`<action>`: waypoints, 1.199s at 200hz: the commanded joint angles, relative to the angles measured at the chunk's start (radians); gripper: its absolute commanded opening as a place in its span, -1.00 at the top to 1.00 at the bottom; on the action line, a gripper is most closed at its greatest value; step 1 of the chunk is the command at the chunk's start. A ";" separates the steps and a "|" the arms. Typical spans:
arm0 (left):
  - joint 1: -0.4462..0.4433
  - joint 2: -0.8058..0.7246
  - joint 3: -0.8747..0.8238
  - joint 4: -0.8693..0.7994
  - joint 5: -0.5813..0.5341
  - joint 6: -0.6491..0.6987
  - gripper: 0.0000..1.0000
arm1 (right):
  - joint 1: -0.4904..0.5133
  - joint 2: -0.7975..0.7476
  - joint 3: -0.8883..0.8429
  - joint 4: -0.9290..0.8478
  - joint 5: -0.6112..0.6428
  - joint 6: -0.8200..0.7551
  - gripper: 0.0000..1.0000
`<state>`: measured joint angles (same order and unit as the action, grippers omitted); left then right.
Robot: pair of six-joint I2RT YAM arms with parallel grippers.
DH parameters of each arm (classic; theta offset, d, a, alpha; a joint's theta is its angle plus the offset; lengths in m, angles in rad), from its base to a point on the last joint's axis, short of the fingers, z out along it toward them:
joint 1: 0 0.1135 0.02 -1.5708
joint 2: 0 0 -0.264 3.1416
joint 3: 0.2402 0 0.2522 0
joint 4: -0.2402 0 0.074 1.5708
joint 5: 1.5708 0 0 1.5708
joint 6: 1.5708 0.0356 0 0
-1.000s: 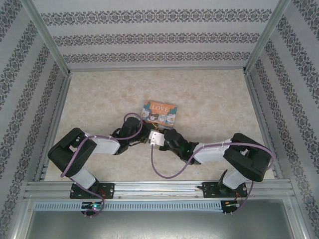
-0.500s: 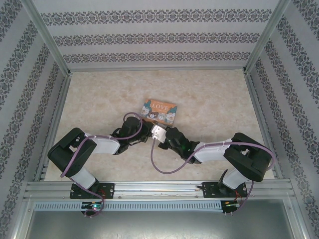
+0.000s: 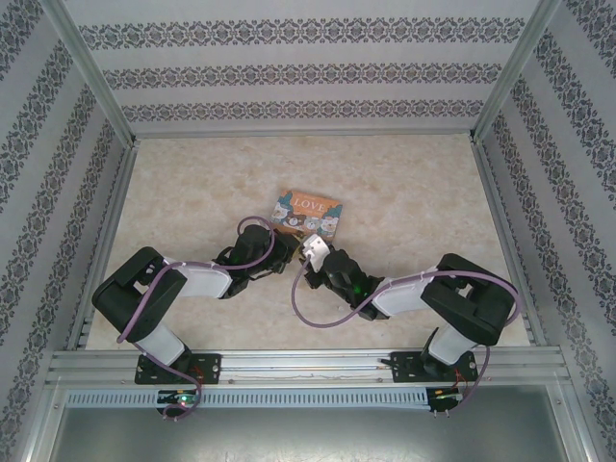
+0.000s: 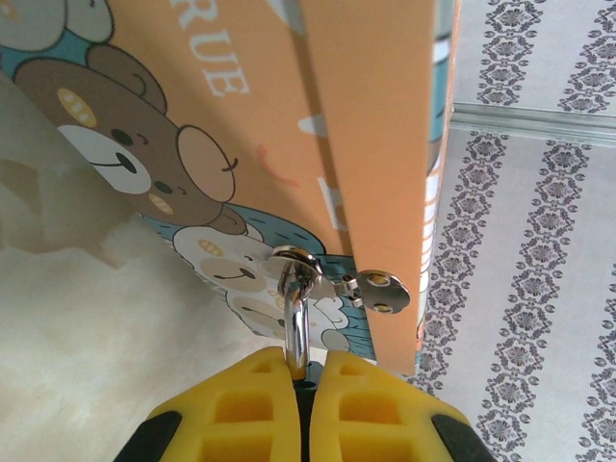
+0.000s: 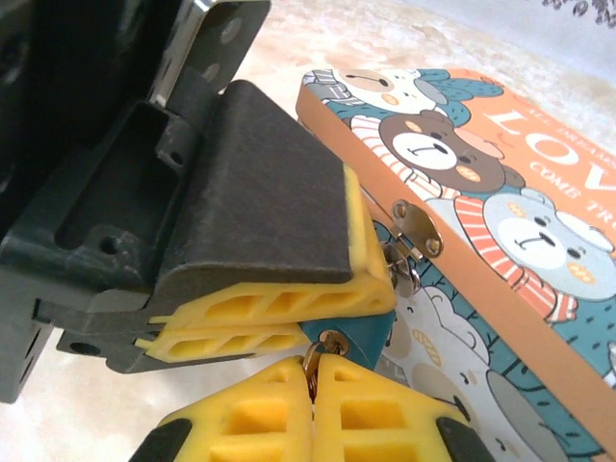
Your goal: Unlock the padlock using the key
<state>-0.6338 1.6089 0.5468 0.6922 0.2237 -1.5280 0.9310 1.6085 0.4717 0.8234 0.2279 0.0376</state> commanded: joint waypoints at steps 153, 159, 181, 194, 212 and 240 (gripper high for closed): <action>-0.019 0.006 0.006 0.035 0.074 0.015 1.00 | -0.008 0.108 -0.009 0.266 0.174 0.405 1.00; -0.018 0.004 0.009 0.026 0.074 0.021 1.00 | -0.008 0.108 -0.010 0.266 0.175 0.403 1.00; -0.018 -0.008 0.011 -0.002 0.065 0.038 1.00 | -0.008 0.113 -0.015 0.266 0.175 0.403 1.00; -0.017 -0.015 0.013 -0.020 0.059 0.049 0.93 | -0.008 0.114 -0.019 0.265 0.173 0.409 1.00; -0.015 -0.020 0.017 -0.052 0.054 0.070 0.75 | -0.008 0.119 -0.024 0.255 0.180 0.428 1.00; -0.003 -0.021 0.006 -0.069 0.047 0.084 0.56 | -0.008 0.131 -0.035 0.242 0.187 0.465 1.00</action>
<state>-0.6327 1.6165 0.5568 0.6804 0.1825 -1.4841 0.9451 1.7180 0.4492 1.0283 0.2985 0.4286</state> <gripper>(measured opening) 0.185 0.047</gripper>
